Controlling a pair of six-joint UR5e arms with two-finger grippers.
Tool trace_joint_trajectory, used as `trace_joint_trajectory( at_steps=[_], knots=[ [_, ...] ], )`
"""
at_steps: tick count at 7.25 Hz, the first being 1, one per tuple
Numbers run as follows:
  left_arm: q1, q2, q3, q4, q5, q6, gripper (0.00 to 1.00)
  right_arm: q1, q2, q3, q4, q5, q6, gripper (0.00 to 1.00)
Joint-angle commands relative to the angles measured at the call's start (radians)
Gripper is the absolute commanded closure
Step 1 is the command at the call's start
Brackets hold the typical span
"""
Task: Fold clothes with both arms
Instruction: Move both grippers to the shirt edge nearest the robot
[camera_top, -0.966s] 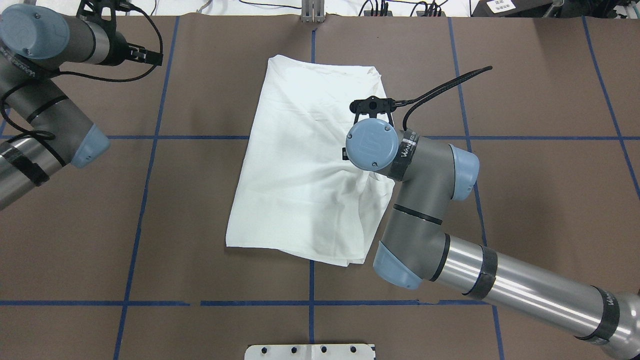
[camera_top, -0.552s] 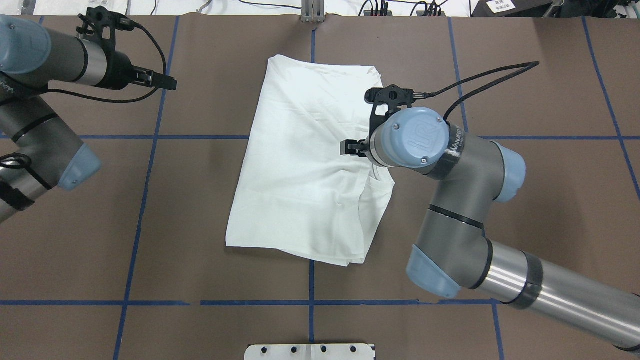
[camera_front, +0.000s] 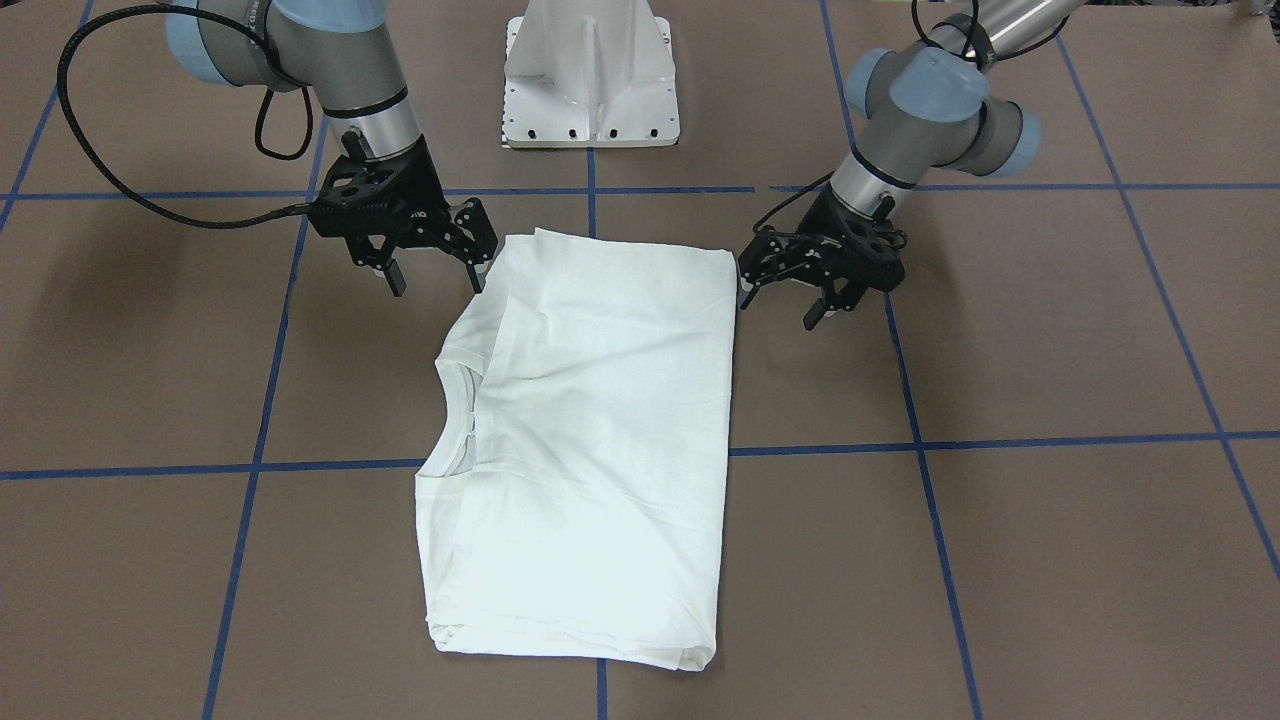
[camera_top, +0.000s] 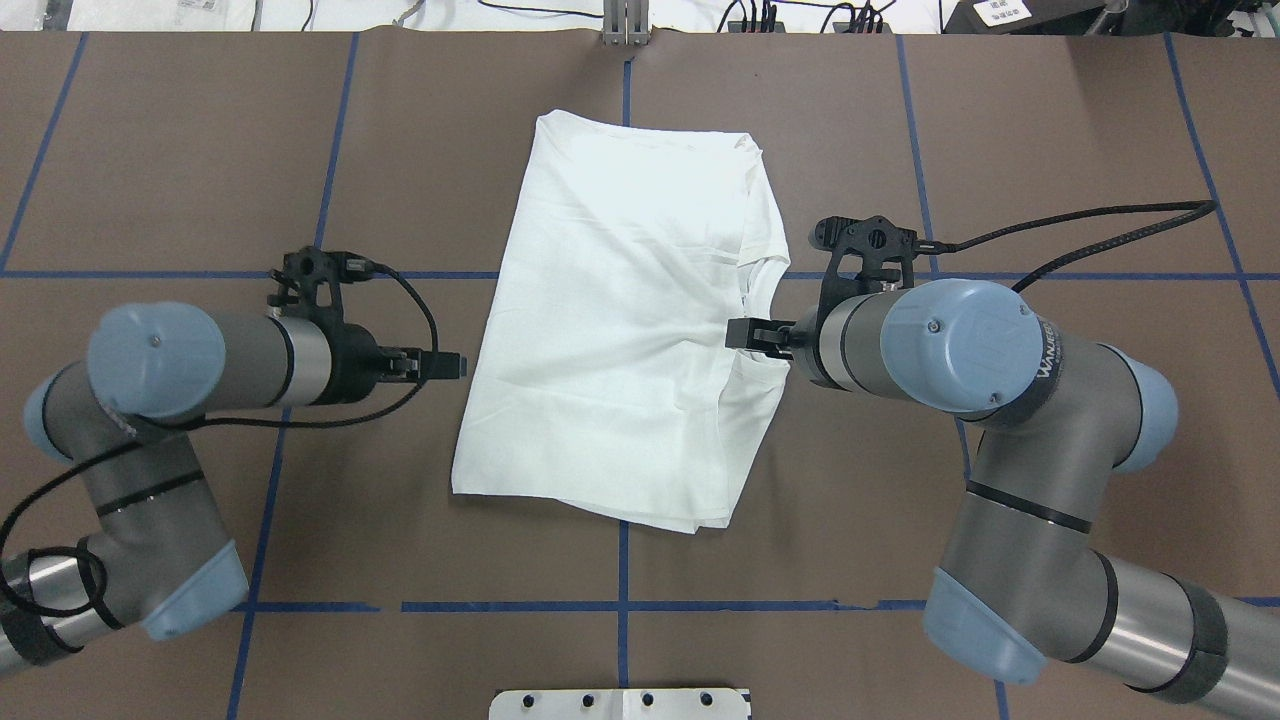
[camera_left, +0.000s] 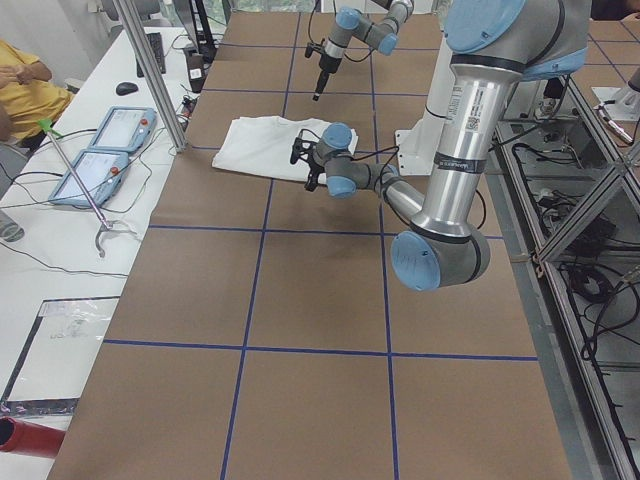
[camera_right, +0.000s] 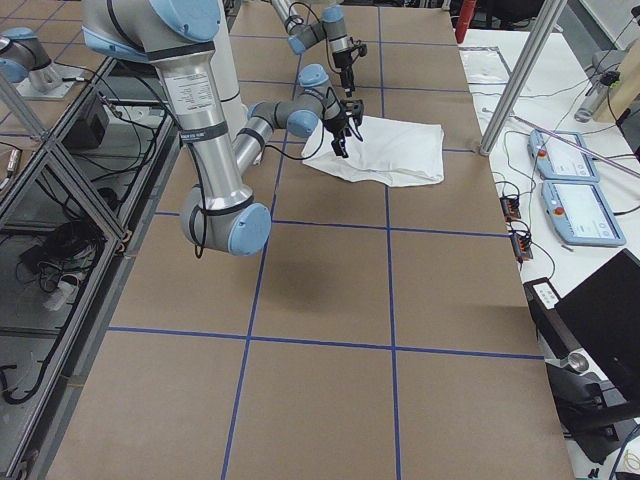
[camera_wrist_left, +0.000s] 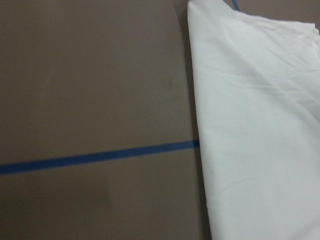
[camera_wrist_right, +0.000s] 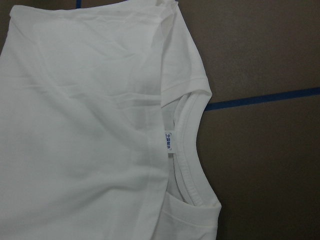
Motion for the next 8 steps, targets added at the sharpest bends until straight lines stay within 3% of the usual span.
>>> trace_joint_trajectory(
  at_steps=[1, 4, 8],
  knots=[
    [0.121, -0.003, 0.006, 0.002, 0.103, -0.081, 0.00, -0.003, -0.004, 0.004, 0.002, -0.010, 0.003, 0.00],
    [0.131, 0.000, 0.006, 0.003, 0.104, -0.081, 0.16, -0.003, -0.006, 0.003, 0.002, -0.010, 0.003, 0.00],
    [0.149, 0.002, 0.006, 0.003, 0.104, -0.081, 0.25, -0.003, -0.004, 0.004, 0.002, -0.010, 0.000, 0.00]
  ],
)
